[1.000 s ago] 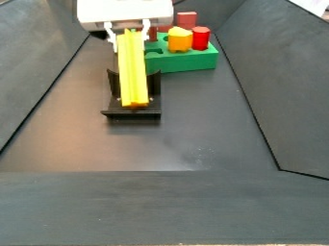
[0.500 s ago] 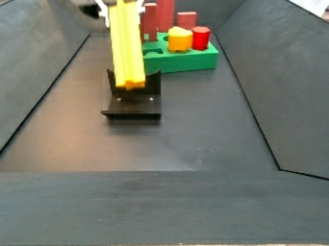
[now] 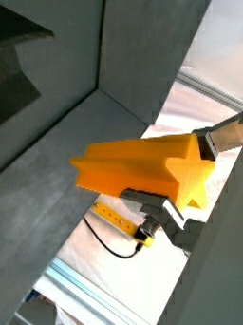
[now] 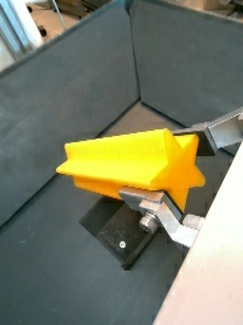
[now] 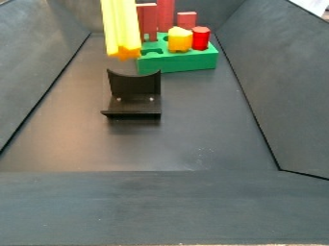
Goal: Pick up the star object. Move up. Place the star object on the fixture. Regrasp the star object. Move to above the board. Insert the star object.
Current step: Move to above the board.
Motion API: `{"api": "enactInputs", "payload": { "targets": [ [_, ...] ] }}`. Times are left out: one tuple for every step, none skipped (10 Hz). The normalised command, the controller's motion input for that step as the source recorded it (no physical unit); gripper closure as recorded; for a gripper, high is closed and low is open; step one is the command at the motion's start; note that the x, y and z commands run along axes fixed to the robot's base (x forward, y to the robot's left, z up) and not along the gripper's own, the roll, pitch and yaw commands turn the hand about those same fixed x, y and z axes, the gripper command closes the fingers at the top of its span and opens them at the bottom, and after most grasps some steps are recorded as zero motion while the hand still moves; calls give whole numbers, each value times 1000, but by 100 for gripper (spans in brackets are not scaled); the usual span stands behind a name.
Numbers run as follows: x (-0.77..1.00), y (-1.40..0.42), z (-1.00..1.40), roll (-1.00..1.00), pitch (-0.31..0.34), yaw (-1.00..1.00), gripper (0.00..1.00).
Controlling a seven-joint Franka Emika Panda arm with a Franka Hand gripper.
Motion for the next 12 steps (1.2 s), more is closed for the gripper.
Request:
{"api": "enactInputs", "payload": {
  "targets": [
    [68, 49, 1000, -31, 43, 95, 100],
    [68, 43, 1000, -33, 45, 81, 100],
    [66, 36, 1000, -36, 52, 68, 100],
    [65, 27, 1000, -39, 60, 61, 100],
    [59, 13, 907, -42, 76, 53, 100],
    [48, 0, 744, -44, 84, 51, 100],
    [33, -9, 526, -44, 96, 56, 100],
    [31, -13, 366, -47, 100, 59, 100],
    [28, -12, 261, -49, 103, 64, 100],
    [-654, -1000, -73, -1000, -77, -89, 100],
    [-664, -1000, -66, -1000, -91, -91, 100],
    [-707, -1000, -69, -1000, -110, -91, 100]
  ]
}}
